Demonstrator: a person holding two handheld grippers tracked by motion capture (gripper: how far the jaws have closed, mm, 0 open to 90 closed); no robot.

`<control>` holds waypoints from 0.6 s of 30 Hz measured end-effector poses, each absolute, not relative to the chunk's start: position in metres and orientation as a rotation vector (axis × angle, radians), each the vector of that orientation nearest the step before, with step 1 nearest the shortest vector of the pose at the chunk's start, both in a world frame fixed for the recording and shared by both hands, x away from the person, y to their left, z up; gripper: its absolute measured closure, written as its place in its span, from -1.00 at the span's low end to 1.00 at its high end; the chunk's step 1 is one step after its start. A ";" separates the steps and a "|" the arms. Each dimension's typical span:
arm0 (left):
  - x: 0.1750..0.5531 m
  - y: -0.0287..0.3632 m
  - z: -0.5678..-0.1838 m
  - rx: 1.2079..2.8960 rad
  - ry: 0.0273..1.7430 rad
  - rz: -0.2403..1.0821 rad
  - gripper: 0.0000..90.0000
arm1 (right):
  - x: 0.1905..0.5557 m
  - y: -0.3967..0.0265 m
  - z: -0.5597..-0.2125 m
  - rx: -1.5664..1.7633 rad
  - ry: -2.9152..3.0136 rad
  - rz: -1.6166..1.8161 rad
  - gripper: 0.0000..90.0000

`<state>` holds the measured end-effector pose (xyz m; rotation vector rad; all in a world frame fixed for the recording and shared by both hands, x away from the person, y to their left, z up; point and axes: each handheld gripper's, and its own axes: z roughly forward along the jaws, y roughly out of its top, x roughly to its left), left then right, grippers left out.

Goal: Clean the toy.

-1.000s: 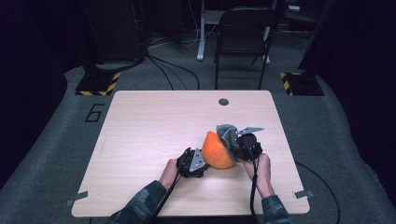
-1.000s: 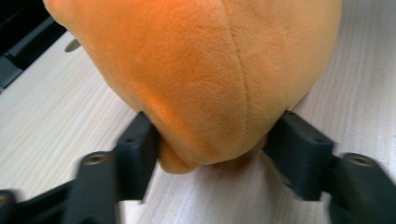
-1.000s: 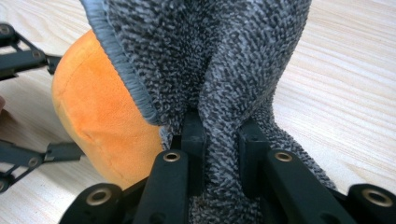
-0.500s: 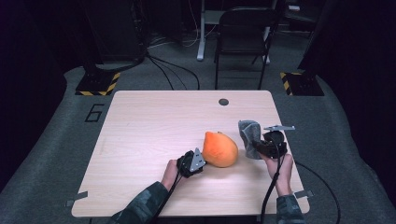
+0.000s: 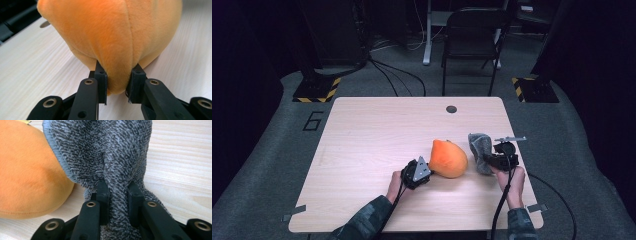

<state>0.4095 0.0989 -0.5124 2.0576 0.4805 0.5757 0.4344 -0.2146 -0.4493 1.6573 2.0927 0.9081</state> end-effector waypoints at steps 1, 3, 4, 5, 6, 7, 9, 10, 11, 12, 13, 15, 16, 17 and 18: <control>0.409 0.100 -0.508 2.047 0.495 0.553 0.65 | 0.435 -0.216 -0.449 1.651 2.094 0.913 0.70; 0.409 0.101 -0.501 2.032 0.524 0.508 0.65 | 0.434 -0.218 -0.448 1.656 2.084 0.917 0.70; 0.408 0.102 -0.497 2.016 0.541 0.484 0.65 | 0.434 -0.219 -0.447 1.650 2.081 0.920 0.70; 0.408 0.103 -0.492 2.013 0.555 0.468 0.65 | 0.433 -0.220 -0.446 1.653 2.077 0.926 0.70; 0.407 0.104 -0.487 2.009 0.576 0.450 0.65 | 0.433 -0.221 -0.445 1.652 2.072 0.929 0.70; 0.408 0.105 -0.484 2.003 0.591 0.431 0.65 | 0.432 -0.222 -0.444 1.641 2.073 0.933 0.70; 0.408 0.107 -0.479 2.001 0.627 0.400 0.65 | 0.431 -0.221 -0.441 1.649 2.064 0.943 0.70; 0.408 0.109 -0.476 1.995 0.649 0.380 0.64 | 0.431 -0.220 -0.439 1.650 2.061 0.943 0.70; 0.408 0.110 -0.475 1.995 0.668 0.359 0.64 | 0.430 -0.220 -0.436 1.630 2.061 0.953 0.70; 0.408 0.111 -0.473 2.003 0.683 0.350 0.64 | 0.429 -0.218 -0.433 1.627 2.058 0.955 0.70; 0.408 0.110 -0.472 2.006 0.701 0.343 0.64 | 0.427 -0.217 -0.430 1.605 2.057 0.965 0.70; 0.409 0.110 -0.472 2.015 0.726 0.304 0.63 | 0.425 -0.214 -0.423 1.583 2.059 0.974 0.70; 0.410 0.110 -0.472 2.019 0.740 0.272 0.63 | 0.423 -0.211 -0.419 1.578 2.056 0.983 0.70; 0.411 0.109 -0.474 2.016 0.751 0.250 0.63 | 0.421 -0.209 -0.415 1.558 2.058 0.988 0.70; 0.411 0.109 -0.475 2.019 0.766 0.228 0.63 | 0.419 -0.205 -0.410 1.550 2.057 0.996 0.70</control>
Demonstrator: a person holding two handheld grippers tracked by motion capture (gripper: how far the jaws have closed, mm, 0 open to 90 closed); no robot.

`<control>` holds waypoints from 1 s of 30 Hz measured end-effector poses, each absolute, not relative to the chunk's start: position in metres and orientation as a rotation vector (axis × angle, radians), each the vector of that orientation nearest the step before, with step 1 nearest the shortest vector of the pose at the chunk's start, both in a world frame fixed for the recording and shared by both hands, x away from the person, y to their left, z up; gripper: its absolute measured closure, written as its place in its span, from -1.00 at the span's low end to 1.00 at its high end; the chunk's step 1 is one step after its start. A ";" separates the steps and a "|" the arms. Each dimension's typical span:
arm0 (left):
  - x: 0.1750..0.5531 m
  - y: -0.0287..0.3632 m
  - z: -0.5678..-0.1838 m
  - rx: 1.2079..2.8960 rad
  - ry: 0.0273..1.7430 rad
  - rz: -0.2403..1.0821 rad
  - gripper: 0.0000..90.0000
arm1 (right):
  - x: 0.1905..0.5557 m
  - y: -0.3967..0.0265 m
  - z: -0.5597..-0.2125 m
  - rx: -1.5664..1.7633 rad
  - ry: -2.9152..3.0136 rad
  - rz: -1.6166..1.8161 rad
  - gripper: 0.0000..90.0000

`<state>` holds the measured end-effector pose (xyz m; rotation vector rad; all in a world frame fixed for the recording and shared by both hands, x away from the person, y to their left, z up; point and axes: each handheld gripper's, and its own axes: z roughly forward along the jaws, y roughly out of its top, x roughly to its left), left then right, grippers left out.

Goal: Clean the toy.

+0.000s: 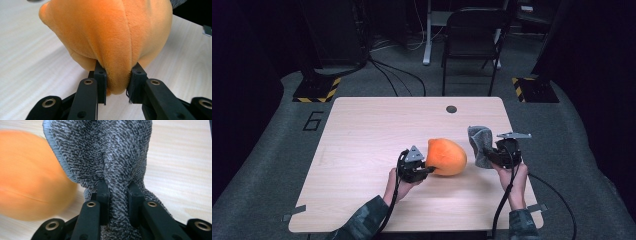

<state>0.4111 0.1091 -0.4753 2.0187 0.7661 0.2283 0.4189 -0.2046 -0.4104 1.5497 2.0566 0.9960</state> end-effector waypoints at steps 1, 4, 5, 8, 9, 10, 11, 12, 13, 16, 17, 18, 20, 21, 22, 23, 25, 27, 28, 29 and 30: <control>0.411 0.109 -0.477 2.022 0.786 0.215 0.63 | 0.417 -0.201 -0.406 1.524 2.063 1.000 0.70; 0.414 0.110 -0.480 2.010 0.823 0.175 0.62 | 0.410 -0.185 -0.395 1.459 2.088 1.021 0.70; 0.415 0.111 -0.481 2.015 0.822 0.171 0.61 | 0.407 -0.176 -0.391 1.437 2.099 1.033 0.70; 0.416 0.110 -0.484 2.016 0.843 0.150 0.60 | 0.402 -0.159 -0.387 1.379 2.135 1.049 0.70; 0.415 0.109 -0.485 2.015 0.847 0.147 0.60 | 0.399 -0.148 -0.386 1.343 2.161 1.057 0.70; 0.415 0.109 -0.486 2.019 0.844 0.147 0.59 | 0.398 -0.141 -0.386 1.331 2.176 1.065 0.70; 0.415 0.108 -0.486 2.013 0.851 0.141 0.58 | 0.396 -0.133 -0.386 1.318 2.193 1.072 0.70; 0.414 0.107 -0.486 2.005 0.860 0.143 0.58 | 0.395 -0.125 -0.388 1.296 2.214 1.076 0.70; 0.414 0.107 -0.486 2.008 0.857 0.146 0.58 | 0.394 -0.115 -0.390 1.286 2.234 1.064 0.70; 0.414 0.107 -0.487 2.007 0.862 0.146 0.57 | 0.394 -0.101 -0.398 1.269 2.264 1.076 0.70; 0.414 0.106 -0.488 2.003 0.861 0.147 0.57 | 0.395 -0.098 -0.402 1.262 2.273 1.071 0.70; 0.413 0.106 -0.487 2.014 0.851 0.152 0.57 | 0.396 -0.097 -0.404 1.256 2.277 1.080 0.70; 0.411 0.103 -0.488 2.022 0.838 0.163 0.57 | 0.397 -0.094 -0.409 1.272 2.280 1.073 0.70; 0.411 0.102 -0.488 2.020 0.835 0.165 0.57 | 0.398 -0.093 -0.412 1.274 2.278 1.064 0.70; 0.411 0.101 -0.488 2.027 0.828 0.167 0.57 | 0.399 -0.094 -0.414 1.259 2.282 1.050 0.70; 0.411 0.101 -0.489 2.029 0.825 0.165 0.57 | 0.400 -0.094 -0.416 1.252 2.277 1.030 0.70; 0.412 0.101 -0.491 2.039 0.815 0.167 0.57 | 0.402 -0.095 -0.420 1.271 2.268 1.011 0.71; 0.413 0.102 -0.491 2.044 0.808 0.169 0.56 | 0.403 -0.097 -0.421 1.278 2.263 0.989 0.71; 0.413 0.102 -0.492 2.045 0.807 0.172 0.56 | 0.405 -0.099 -0.422 1.260 2.265 0.988 0.71; 0.413 0.102 -0.492 2.045 0.805 0.171 0.56 | 0.404 -0.099 -0.421 1.277 2.261 0.976 0.71; 0.413 0.102 -0.492 2.048 0.801 0.175 0.56 | 0.404 -0.100 -0.421 1.267 2.257 0.960 0.71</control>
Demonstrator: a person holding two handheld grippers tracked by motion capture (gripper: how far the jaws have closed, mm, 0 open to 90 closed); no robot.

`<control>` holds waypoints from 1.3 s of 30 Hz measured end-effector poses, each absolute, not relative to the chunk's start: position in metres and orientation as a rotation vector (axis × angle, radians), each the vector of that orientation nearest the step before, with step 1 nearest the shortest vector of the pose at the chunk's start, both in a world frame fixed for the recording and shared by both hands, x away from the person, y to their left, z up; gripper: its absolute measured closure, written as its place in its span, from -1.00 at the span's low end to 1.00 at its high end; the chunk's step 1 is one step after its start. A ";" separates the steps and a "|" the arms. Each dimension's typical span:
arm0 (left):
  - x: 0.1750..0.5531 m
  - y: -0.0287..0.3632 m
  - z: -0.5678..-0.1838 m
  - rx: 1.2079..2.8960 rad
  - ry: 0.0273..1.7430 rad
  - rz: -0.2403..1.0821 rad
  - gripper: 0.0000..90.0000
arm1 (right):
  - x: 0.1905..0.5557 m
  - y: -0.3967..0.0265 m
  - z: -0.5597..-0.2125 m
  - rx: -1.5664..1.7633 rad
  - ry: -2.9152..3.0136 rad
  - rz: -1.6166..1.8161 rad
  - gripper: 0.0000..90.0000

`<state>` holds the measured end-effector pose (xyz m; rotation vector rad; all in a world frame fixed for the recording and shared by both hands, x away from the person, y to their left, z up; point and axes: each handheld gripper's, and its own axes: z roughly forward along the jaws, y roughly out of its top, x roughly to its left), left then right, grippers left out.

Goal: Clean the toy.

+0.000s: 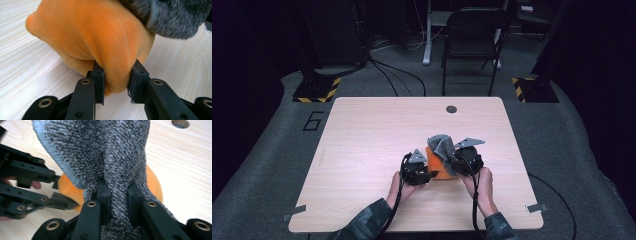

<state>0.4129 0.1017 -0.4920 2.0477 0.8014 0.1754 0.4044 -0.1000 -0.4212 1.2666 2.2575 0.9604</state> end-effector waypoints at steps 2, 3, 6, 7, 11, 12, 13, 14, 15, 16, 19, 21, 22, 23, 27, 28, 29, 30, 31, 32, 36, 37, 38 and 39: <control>0.413 0.102 -0.493 2.046 0.797 0.173 0.56 | 0.405 -0.103 -0.421 1.277 2.245 0.946 0.71; 0.413 0.102 -0.493 2.046 0.796 0.173 0.56 | 0.406 -0.105 -0.421 1.272 2.235 0.934 0.72; 0.413 0.102 -0.493 2.050 0.791 0.174 0.56 | 0.408 -0.112 -0.423 1.289 2.232 0.923 0.72; 0.414 0.102 -0.493 2.047 0.789 0.176 0.56 | 0.409 -0.114 -0.424 1.303 2.228 0.914 0.72; 0.414 0.103 -0.494 2.048 0.784 0.173 0.56 | 0.413 -0.122 -0.426 1.325 2.207 0.884 0.72; 0.414 0.103 -0.494 2.049 0.782 0.173 0.56 | 0.413 -0.125 -0.427 1.342 2.205 0.874 0.72; 0.414 0.103 -0.494 2.049 0.778 0.174 0.56 | 0.415 -0.128 -0.428 1.350 2.203 0.874 0.72; 0.414 0.103 -0.494 2.050 0.772 0.174 0.56 | 0.416 -0.131 -0.430 1.359 2.200 0.864 0.72; 0.414 0.103 -0.494 2.049 0.772 0.173 0.56 | 0.417 -0.134 -0.432 1.387 2.192 0.847 0.72; 0.414 0.103 -0.494 2.048 0.772 0.173 0.56 | 0.419 -0.136 -0.434 1.387 2.194 0.846 0.72; 0.415 0.103 -0.494 2.052 0.762 0.173 0.56 | 0.424 -0.144 -0.441 1.431 2.191 0.827 0.72; 0.414 0.103 -0.494 2.052 0.759 0.181 0.56 | 0.426 -0.148 -0.445 1.455 2.190 0.811 0.72; 0.415 0.103 -0.494 2.053 0.758 0.182 0.56 | 0.428 -0.150 -0.448 1.469 2.190 0.795 0.72; 0.415 0.103 -0.494 2.052 0.754 0.182 0.56 | 0.429 -0.152 -0.450 1.472 2.191 0.784 0.72; 0.415 0.104 -0.495 2.041 0.755 0.182 0.56 | 0.438 -0.164 -0.474 1.547 2.218 0.672 0.72; 0.416 0.105 -0.495 2.042 0.755 0.178 0.56 | 0.440 -0.165 -0.478 1.567 2.220 0.657 0.72; 0.416 0.105 -0.495 2.039 0.755 0.179 0.56 | 0.442 -0.167 -0.483 1.589 2.238 0.635 0.72; 0.416 0.106 -0.495 2.040 0.749 0.179 0.56 | 0.444 -0.169 -0.487 1.603 2.244 0.633 0.72; 0.416 0.106 -0.495 2.041 0.747 0.180 0.56 | 0.445 -0.172 -0.489 1.610 2.247 0.650 0.72; 0.416 0.105 -0.495 2.036 0.747 0.184 0.56 | 0.445 -0.173 -0.487 1.626 2.243 0.657 0.72; 0.416 0.104 -0.496 2.035 0.746 0.183 0.56 | 0.439 -0.177 -0.466 1.603 2.199 0.722 0.72; 0.416 0.104 -0.496 2.036 0.746 0.184 0.56 | 0.436 -0.178 -0.458 1.600 2.188 0.759 0.72; 0.416 0.104 -0.496 2.040 0.744 0.184 0.56 | 0.434 -0.179 -0.452 1.589 2.181 0.789 0.72; 0.416 0.104 -0.496 2.041 0.743 0.184 0.56 | 0.430 -0.179 -0.439 1.554 2.164 0.845 0.72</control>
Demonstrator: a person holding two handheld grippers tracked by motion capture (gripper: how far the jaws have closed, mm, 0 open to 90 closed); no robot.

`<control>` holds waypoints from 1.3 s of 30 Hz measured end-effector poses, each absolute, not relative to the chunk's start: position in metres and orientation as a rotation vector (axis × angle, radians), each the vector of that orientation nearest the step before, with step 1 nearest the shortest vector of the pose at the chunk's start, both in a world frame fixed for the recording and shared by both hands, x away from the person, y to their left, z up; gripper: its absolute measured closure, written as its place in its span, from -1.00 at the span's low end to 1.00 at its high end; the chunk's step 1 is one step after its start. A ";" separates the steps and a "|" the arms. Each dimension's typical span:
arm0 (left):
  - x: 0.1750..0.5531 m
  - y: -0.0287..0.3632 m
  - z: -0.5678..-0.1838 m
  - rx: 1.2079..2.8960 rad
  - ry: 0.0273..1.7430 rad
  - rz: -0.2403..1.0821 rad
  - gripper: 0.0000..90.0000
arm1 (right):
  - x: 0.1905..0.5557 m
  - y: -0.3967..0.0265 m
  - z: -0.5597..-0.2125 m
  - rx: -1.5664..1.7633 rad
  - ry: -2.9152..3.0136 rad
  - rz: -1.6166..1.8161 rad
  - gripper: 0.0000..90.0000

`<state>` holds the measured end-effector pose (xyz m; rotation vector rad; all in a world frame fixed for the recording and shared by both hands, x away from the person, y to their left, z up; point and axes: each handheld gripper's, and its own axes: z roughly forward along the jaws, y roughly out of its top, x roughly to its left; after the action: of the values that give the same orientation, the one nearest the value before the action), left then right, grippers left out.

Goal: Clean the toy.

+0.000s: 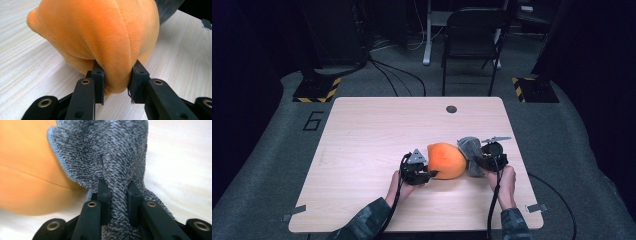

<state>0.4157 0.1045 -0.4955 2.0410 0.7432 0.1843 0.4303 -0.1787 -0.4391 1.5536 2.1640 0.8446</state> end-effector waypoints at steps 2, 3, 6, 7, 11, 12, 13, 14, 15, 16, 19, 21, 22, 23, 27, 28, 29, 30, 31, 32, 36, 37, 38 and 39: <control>0.416 0.104 -0.495 2.044 0.741 0.186 0.56 | 0.424 -0.176 -0.424 1.530 2.153 0.909 0.72; 0.416 0.104 -0.495 2.044 0.740 0.187 0.56 | 0.422 -0.174 -0.418 1.512 2.150 0.935 0.72; 0.416 0.104 -0.496 2.044 0.739 0.192 0.56 | 0.410 -0.160 -0.397 1.409 2.171 1.036 0.72; 0.415 0.104 -0.496 2.044 0.739 0.191 0.56 | 0.406 -0.154 -0.392 1.379 2.182 1.071 0.72; 0.414 0.103 -0.495 2.051 0.730 0.205 0.56 | 0.395 -0.118 -0.386 1.285 2.264 1.162 0.72; 0.414 0.103 -0.495 2.057 0.724 0.207 0.56 | 0.395 -0.118 -0.386 1.285 2.264 1.162 0.72; 0.414 0.102 -0.495 2.055 0.724 0.211 0.56 | 0.396 -0.111 -0.390 1.268 2.290 1.152 0.72; 0.414 0.102 -0.495 2.056 0.723 0.212 0.56 | 0.397 -0.105 -0.397 1.265 2.314 1.148 0.72; 0.413 0.102 -0.495 2.055 0.726 0.216 0.56 | 0.399 -0.101 -0.402 1.265 2.328 1.123 0.72; 0.413 0.102 -0.495 2.053 0.729 0.214 0.56 | 0.401 -0.096 -0.410 1.260 2.335 1.065 0.72; 0.414 0.102 -0.496 2.057 0.728 0.206 0.56 | 0.404 -0.093 -0.420 1.242 2.322 0.980 0.72; 0.413 0.101 -0.495 2.058 0.723 0.216 0.56 | 0.405 -0.097 -0.419 1.252 2.315 0.974 0.72; 0.413 0.101 -0.495 2.061 0.719 0.212 0.56 | 0.405 -0.099 -0.418 1.248 2.308 0.953 0.72; 0.413 0.101 -0.495 2.063 0.716 0.218 0.56 | 0.405 -0.101 -0.418 1.258 2.305 0.953 0.72; 0.413 0.101 -0.496 2.057 0.720 0.213 0.56 | 0.409 -0.111 -0.419 1.288 2.288 0.944 0.71; 0.414 0.101 -0.496 2.058 0.719 0.213 0.56 | 0.409 -0.113 -0.419 1.297 2.288 0.942 0.71; 0.414 0.101 -0.496 2.057 0.720 0.213 0.56 | 0.410 -0.115 -0.419 1.304 2.279 0.929 0.71; 0.414 0.102 -0.496 2.057 0.719 0.209 0.56 | 0.411 -0.118 -0.419 1.302 2.276 0.923 0.71; 0.414 0.102 -0.496 2.059 0.715 0.211 0.56 | 0.412 -0.121 -0.419 1.313 2.267 0.918 0.71; 0.414 0.102 -0.496 2.059 0.715 0.212 0.56 | 0.413 -0.125 -0.420 1.331 2.261 0.908 0.71; 0.414 0.101 -0.496 2.057 0.719 0.208 0.55 | 0.418 -0.136 -0.425 1.386 2.246 0.903 0.71; 0.414 0.101 -0.496 2.058 0.718 0.207 0.55 | 0.419 -0.138 -0.426 1.393 2.243 0.901 0.71; 0.414 0.102 -0.496 2.058 0.718 0.207 0.55 | 0.420 -0.141 -0.427 1.407 2.240 0.893 0.71; 0.414 0.101 -0.496 2.058 0.717 0.207 0.56 | 0.421 -0.144 -0.429 1.416 2.234 0.885 0.71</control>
<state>0.4139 0.1014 -0.4960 2.0584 0.7170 0.2073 0.4215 -0.1435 -0.4291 1.4162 2.2343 0.8853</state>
